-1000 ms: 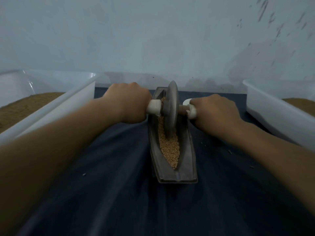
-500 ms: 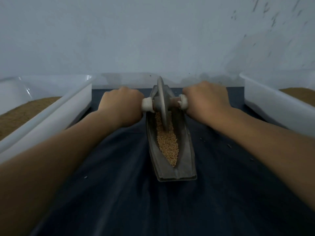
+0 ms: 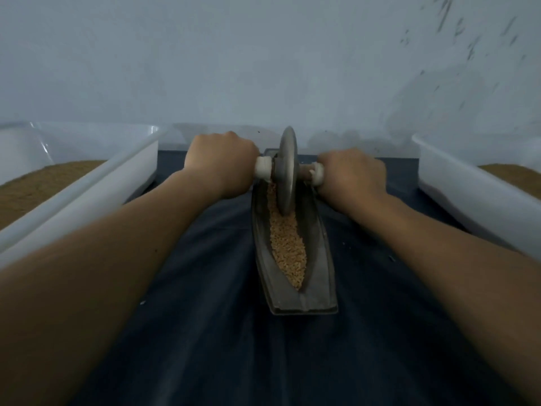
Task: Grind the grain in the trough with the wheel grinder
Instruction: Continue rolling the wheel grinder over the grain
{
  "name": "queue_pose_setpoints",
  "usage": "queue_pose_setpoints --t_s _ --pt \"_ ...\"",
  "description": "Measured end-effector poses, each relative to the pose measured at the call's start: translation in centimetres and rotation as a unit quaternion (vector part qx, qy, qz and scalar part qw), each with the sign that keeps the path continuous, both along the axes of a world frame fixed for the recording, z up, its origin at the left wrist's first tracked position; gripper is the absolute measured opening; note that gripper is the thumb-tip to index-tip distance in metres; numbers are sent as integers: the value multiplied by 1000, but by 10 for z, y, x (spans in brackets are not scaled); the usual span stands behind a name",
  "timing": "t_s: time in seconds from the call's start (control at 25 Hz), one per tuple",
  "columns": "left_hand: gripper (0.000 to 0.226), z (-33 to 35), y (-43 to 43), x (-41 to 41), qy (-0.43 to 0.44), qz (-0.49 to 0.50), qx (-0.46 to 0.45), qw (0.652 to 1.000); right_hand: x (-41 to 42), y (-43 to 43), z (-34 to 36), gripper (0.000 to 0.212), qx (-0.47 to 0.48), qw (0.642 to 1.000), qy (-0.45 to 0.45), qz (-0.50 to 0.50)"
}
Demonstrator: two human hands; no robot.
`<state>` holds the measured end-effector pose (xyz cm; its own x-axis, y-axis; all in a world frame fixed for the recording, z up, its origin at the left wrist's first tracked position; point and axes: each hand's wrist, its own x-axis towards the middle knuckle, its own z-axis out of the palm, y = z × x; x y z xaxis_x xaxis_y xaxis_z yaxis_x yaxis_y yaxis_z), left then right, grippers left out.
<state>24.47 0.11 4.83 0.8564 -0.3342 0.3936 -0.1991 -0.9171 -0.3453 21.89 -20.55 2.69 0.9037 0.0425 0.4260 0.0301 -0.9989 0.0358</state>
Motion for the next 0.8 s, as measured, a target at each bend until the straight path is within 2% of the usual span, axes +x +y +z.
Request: queue_pose_setpoints --t_s 0.08,0.16,0.24,0.28,0.4,0.48,0.6,0.68,0.72,0.8 --pt "13 0 1 -17 -15 -24 21 999 -16 -7 -5 7 -8 1000 -8 12" --pt "7 -12 13 -43 -76 -71 37 994 -45 -19 -17 16 -50 992 -101 48" --pt "21 -19 25 -68 -112 -104 26 988 -73 -25 -21 23 -84 974 -193 78" --pt "26 -20 30 -70 -133 -116 18 984 -75 -28 -21 24 -94 971 -201 90" --pt "20 -20 21 -51 -113 -69 59 989 -53 -24 -20 27 -76 987 -132 59" --pt "5 -16 7 -26 -111 -45 43 992 -21 -13 -14 13 -25 998 -59 20" --pt "10 -5 -5 -6 -85 -26 24 996 0 -6 -6 13 25 1000 -1 8" --pt "6 -9 1 -17 -87 -34 11 996 -12 -10 -5 11 -12 1000 -11 21" --pt "5 -16 9 -27 -98 -47 3 994 -22 -15 -9 11 -51 996 -51 42" --pt "28 -30 22 -54 -122 -82 -3 989 -47 -25 -16 28 -117 979 -141 84"
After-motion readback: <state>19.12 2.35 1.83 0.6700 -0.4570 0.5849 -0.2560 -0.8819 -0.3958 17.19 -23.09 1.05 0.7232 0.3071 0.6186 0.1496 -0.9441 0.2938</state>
